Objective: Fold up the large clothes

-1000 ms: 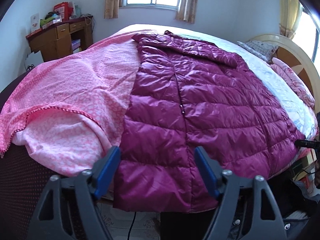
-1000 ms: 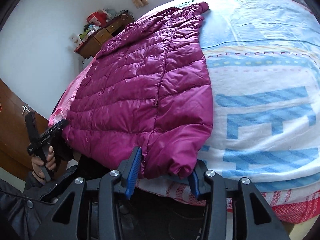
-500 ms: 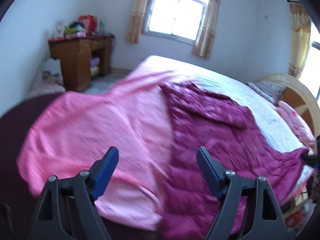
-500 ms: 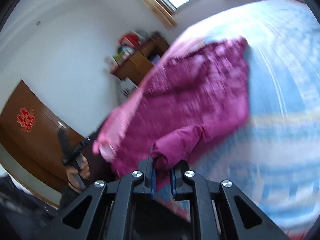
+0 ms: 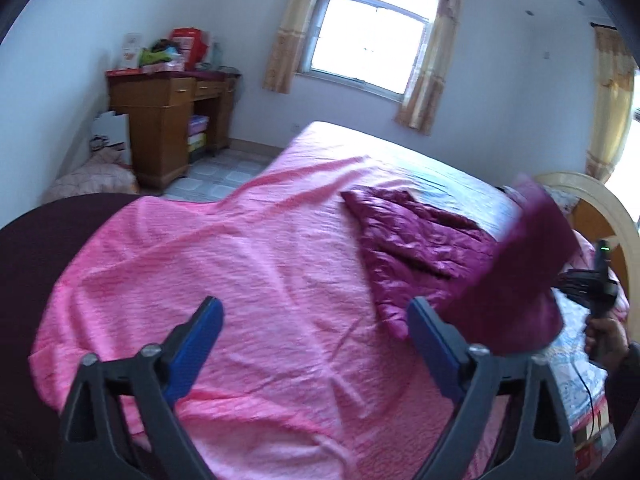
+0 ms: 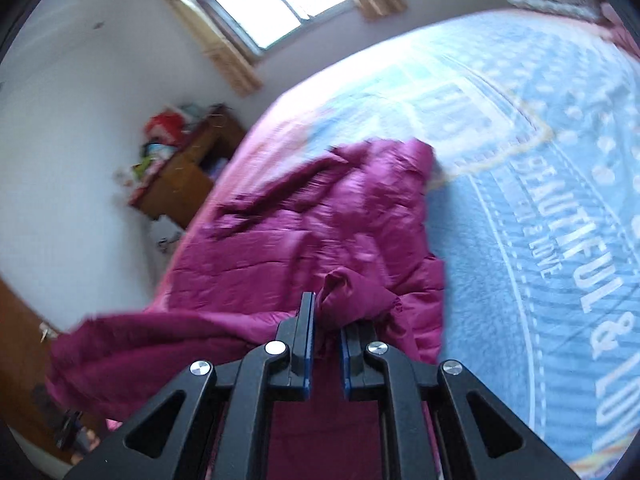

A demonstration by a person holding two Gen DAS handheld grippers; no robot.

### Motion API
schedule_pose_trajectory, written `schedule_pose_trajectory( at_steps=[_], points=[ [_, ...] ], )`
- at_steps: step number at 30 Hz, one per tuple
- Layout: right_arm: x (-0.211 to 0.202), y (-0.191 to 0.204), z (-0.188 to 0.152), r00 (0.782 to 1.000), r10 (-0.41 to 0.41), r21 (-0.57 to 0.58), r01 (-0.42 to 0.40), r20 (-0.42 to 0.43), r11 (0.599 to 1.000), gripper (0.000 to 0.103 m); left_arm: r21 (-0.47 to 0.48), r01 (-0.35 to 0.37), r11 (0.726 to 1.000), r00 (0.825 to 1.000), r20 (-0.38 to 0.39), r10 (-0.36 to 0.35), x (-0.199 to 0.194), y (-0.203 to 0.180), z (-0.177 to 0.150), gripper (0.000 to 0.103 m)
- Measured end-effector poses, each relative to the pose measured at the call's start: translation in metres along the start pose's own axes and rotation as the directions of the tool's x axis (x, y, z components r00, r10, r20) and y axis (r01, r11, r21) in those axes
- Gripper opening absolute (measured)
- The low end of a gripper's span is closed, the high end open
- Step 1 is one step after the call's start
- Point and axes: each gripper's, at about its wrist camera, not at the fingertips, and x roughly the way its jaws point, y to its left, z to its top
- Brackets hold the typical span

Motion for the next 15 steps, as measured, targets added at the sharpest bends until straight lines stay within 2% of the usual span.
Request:
schedule_pose_trajectory(
  at_steps=[1,3,6,8,10,12,13,15],
  points=[
    [0.008,-0.003,0.000,1.000,-0.013,0.006,0.013,-0.009,1.000,0.010,0.003,0.015,1.000,1.000,0.002,-0.015,0.003,-0.004,0.000,0.103],
    [0.020,-0.008,-0.003,0.999,-0.027,0.007,0.027,-0.025,1.000,0.010,0.039,0.067,0.997,0.998,-0.015,-0.066,0.021,-0.023,0.006,0.103],
    [0.026,-0.011,-0.005,0.999,-0.027,0.000,0.028,-0.026,1.000,0.010,0.097,0.108,0.989,0.994,-0.033,-0.105,0.046,-0.049,0.017,0.103],
    [0.028,-0.010,-0.006,1.000,-0.018,-0.002,0.018,-0.009,1.000,0.010,0.123,0.145,0.982,0.988,-0.069,-0.137,0.073,-0.065,0.027,0.103],
    [0.023,-0.009,-0.005,1.000,-0.001,-0.004,0.001,0.017,1.000,0.010,0.103,0.174,0.979,0.980,-0.115,-0.162,0.100,-0.073,0.032,0.103],
    [0.015,-0.009,-0.004,1.000,0.020,0.007,-0.020,0.014,1.000,0.013,0.071,0.173,0.982,0.976,-0.147,-0.162,0.120,-0.076,0.033,0.102],
    [0.010,-0.009,-0.003,0.999,0.037,0.021,-0.037,0.005,0.999,0.014,0.064,0.164,0.984,0.977,-0.151,-0.153,0.123,-0.076,0.032,0.098],
    [-0.007,-0.015,0.000,0.993,0.118,0.062,-0.119,0.016,0.991,0.022,0.067,0.149,0.987,0.978,-0.159,-0.137,0.129,-0.078,0.027,0.092]
  ],
)
